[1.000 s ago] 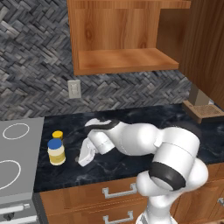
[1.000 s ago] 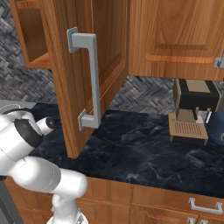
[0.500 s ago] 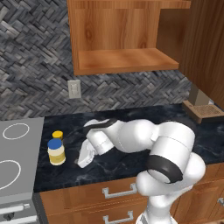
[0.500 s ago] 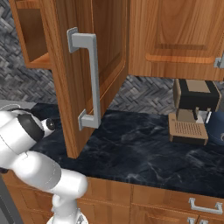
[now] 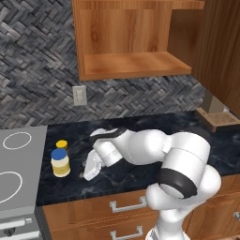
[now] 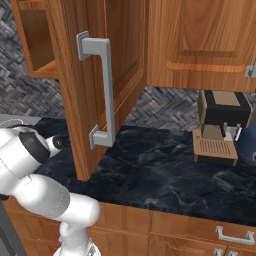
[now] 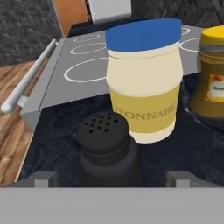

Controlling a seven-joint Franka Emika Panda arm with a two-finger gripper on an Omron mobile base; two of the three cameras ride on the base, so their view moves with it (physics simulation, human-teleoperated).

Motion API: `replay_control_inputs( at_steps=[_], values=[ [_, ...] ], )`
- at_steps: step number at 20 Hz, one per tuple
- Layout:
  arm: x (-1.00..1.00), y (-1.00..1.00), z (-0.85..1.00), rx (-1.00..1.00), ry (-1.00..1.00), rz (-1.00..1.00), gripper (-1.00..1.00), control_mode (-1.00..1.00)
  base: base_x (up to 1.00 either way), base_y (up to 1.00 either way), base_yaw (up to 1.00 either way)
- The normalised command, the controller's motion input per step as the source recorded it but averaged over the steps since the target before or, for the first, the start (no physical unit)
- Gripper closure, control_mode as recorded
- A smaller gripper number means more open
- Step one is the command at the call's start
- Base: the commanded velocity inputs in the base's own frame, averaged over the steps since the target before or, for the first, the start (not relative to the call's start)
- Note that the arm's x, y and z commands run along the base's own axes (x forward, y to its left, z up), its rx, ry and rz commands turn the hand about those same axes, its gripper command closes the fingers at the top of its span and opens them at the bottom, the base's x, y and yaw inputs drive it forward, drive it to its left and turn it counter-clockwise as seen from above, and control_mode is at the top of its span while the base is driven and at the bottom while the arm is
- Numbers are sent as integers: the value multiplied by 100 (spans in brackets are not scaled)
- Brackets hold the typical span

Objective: Collect the turmeric, mayonnaise, and shaker from the cabinet and place them next to the stove.

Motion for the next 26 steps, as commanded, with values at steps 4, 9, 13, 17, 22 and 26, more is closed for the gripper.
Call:
replay_control_inputs(
  at_steps=[4,9,13,17,22,26],
  values=[
    [-16,-14,9,0,-3,0,-100,-100,0,0,0],
    [-20,-40,32,4,-2,-3,-100,-100,0,0,0],
    [-28,-44,42,6,-1,-4,-100,-100,0,0,0],
    [-41,-36,57,9,-3,-6,-100,-100,0,0,0],
    [-49,-31,73,8,-3,-8,-100,-100,0,0,0],
    [-51,-25,75,8,-1,-10,-100,-100,0,0,0]
  ],
)
